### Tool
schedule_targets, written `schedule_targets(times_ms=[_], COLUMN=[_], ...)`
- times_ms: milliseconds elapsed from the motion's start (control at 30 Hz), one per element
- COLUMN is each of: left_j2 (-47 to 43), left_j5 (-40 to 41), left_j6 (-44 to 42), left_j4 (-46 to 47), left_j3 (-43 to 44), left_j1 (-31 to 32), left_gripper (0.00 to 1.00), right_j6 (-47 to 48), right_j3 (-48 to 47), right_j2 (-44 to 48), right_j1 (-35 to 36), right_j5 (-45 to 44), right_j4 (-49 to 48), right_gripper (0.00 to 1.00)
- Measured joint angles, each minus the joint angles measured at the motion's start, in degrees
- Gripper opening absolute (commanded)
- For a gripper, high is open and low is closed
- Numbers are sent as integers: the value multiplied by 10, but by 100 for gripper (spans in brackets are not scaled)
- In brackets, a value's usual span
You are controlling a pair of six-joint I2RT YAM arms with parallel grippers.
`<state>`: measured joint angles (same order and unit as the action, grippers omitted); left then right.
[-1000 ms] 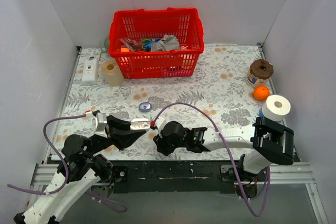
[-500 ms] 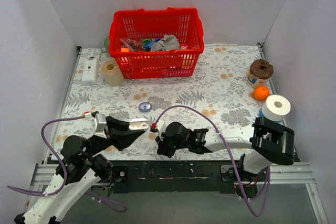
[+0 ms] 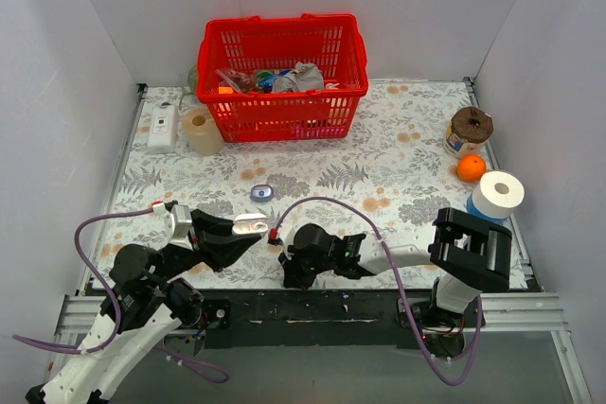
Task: Insert the wireless bluetooth earbuds into the charging case
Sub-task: Pick up the earbud from the center of the board.
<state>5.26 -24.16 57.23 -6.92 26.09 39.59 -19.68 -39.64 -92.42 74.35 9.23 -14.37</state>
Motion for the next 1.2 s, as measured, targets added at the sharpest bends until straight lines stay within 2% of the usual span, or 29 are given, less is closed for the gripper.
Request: schedule_targets(times_ms=[967,1200], left_j2=[0,3], left_j5=[3,2], left_j6=[0,-2], left_j4=[-4,-4], left_j3=[0,0], left_j1=[0,0], left_gripper=[0,0], right_j6=[-5,-2], right_j3=[0,6], right_j2=[-18,-9], right_j1=[-80,-53], right_j5=[25,57], right_j4=[-30,-11], right_gripper=[1,1])
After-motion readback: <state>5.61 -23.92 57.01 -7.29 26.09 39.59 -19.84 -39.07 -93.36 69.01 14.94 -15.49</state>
